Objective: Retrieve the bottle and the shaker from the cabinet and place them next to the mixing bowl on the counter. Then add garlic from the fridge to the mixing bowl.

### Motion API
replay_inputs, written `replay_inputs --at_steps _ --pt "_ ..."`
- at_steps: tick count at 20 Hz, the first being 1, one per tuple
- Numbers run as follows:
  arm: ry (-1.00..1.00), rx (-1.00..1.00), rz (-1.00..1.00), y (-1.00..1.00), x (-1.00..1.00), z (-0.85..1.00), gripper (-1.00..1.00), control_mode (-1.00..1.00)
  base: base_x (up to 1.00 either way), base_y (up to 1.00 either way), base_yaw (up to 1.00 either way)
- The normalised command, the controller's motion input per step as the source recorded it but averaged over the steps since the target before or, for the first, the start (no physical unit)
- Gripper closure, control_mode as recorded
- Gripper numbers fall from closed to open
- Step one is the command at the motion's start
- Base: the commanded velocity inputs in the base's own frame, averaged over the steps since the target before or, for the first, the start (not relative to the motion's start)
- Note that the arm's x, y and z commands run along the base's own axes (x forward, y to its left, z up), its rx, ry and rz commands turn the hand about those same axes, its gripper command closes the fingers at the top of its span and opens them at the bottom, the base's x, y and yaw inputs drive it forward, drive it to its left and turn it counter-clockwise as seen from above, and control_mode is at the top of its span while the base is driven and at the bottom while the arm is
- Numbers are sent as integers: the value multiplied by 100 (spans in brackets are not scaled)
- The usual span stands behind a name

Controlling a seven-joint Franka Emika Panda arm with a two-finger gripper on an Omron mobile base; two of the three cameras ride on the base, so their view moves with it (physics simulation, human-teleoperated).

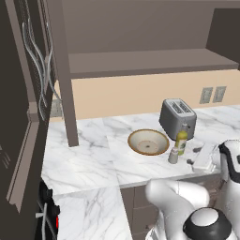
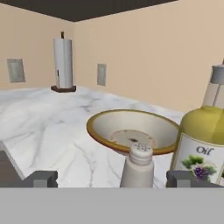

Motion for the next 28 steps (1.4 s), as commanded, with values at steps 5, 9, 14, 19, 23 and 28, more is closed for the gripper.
replay_inputs --at_steps 5,9,14,19,23,28 --pt "13 -2 -2 29 -36 100 -100 -100 0 0 0" --pt "28 -13 -9 81 0 96 -100 -100 0 0 0" --pt "37 -12 -24 59 0 57 -100 -100 0 0 0" --pt "2 0 -25 11 16 34 -100 -100 0 0 0" --pt "-17 5 -26 0 56 19 -100 -100 0 0 0" --pt "-11 10 -28 2 65 32 -100 -100 0 0 0"
